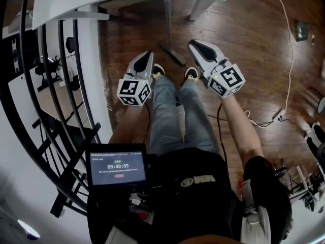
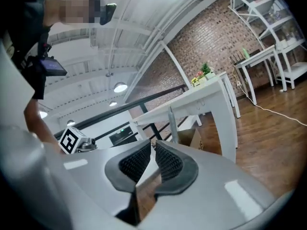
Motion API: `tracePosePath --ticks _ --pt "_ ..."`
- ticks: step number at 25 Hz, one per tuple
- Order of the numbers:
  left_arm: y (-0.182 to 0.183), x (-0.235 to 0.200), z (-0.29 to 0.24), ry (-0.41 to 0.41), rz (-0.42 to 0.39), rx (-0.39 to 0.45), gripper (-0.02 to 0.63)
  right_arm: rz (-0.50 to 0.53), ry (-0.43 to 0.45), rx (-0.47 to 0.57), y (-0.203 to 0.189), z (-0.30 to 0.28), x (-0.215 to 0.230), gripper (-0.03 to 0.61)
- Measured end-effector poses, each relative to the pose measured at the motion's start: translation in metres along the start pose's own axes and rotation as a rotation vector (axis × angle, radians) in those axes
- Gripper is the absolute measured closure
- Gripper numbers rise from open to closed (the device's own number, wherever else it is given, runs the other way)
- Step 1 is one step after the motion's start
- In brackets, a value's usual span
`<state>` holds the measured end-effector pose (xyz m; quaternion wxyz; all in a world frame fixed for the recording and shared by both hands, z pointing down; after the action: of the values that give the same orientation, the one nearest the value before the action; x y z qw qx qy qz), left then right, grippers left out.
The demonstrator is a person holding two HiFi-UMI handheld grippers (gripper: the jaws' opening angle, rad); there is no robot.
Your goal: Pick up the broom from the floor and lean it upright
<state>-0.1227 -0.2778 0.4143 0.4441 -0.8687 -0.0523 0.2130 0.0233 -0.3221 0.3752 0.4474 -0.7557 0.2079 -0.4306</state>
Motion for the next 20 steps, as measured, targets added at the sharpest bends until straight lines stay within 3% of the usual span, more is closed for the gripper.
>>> tracePosePath --ticks 4,10,15,20 --pt "0.042 0.021 0.053 0.037 -0.005 0.092 0.595 -0.062 0.050 0.041 0.028 0.014 -0.044 0.546" --pt "0.084 0.100 0.122 0.033 -0.089 0.162 0.595 -0.082 0.105 0.099 0.072 0.066 -0.107 0.574" --pt "0.077 0.173 0.190 -0.024 -0.176 0.220 0.594 -0.033 0.124 0.154 0.073 0.126 -0.178 0.574" --pt "0.048 0.186 0.317 -0.065 -0.221 0.320 0.595 0.065 0.112 0.182 0.035 0.159 -0.308 0.575"
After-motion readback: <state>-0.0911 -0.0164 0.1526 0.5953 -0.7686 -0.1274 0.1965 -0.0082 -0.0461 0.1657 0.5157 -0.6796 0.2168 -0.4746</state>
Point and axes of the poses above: the fingertips, and each gripper's own axes: z backward along the fingers, x to its right, y out of its top, the point moved 1 cm from there along z, backward along the fingers, and after that the axes turned 1 degree about -x, right-handed, at the moved point
